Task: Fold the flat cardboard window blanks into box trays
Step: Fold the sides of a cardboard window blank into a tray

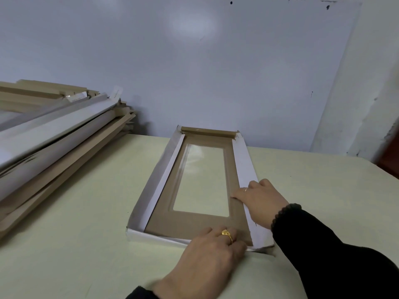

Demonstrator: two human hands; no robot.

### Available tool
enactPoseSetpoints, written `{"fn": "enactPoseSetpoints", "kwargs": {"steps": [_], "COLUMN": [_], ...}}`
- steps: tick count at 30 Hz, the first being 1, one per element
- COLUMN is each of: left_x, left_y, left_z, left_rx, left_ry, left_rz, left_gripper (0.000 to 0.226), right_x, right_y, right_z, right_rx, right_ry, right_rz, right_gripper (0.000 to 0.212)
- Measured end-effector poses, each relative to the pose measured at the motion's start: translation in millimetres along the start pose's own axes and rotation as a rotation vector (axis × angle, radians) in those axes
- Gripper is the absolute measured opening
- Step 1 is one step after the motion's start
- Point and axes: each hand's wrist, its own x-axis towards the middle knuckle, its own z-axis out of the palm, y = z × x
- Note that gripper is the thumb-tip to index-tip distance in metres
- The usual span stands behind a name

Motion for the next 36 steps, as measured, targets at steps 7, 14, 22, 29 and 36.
{"fn": "enactPoseSetpoints", "kwargs": {"steps": [7, 14, 22, 29, 36], "left_x": [2, 5, 5, 6, 5], "left_y": [-1, 2, 1, 2, 3], "left_z": [0, 0, 0, 1, -2], "left_rx": [-0.015, -0.014, -0.028, -0.033, -0.039], "left_ry": [0.005, 0.022, 0.025, 0.001, -0.01], "left_rz": [-0.029, -0.016, -0.039, -0.054, -0.115], "left_gripper": [0.019, 0.014, 0.014, 0.016, 0.033], "right_x": [9, 25, 25, 15, -46], "right_y": [11, 15, 19, 15, -11], "right_z": [1, 22, 18, 2, -11], "right_rx": [-0.085, 0.067, 0.101, -0.002, 0.269], "right_ry": [0.028, -0.038, -0.027, -0.091, 0.048], "right_rz": [-0.078, 0.026, 0.076, -0.024, -0.177], "right_gripper": [0.043, 0.054, 0.027, 0.034, 0.055]}}
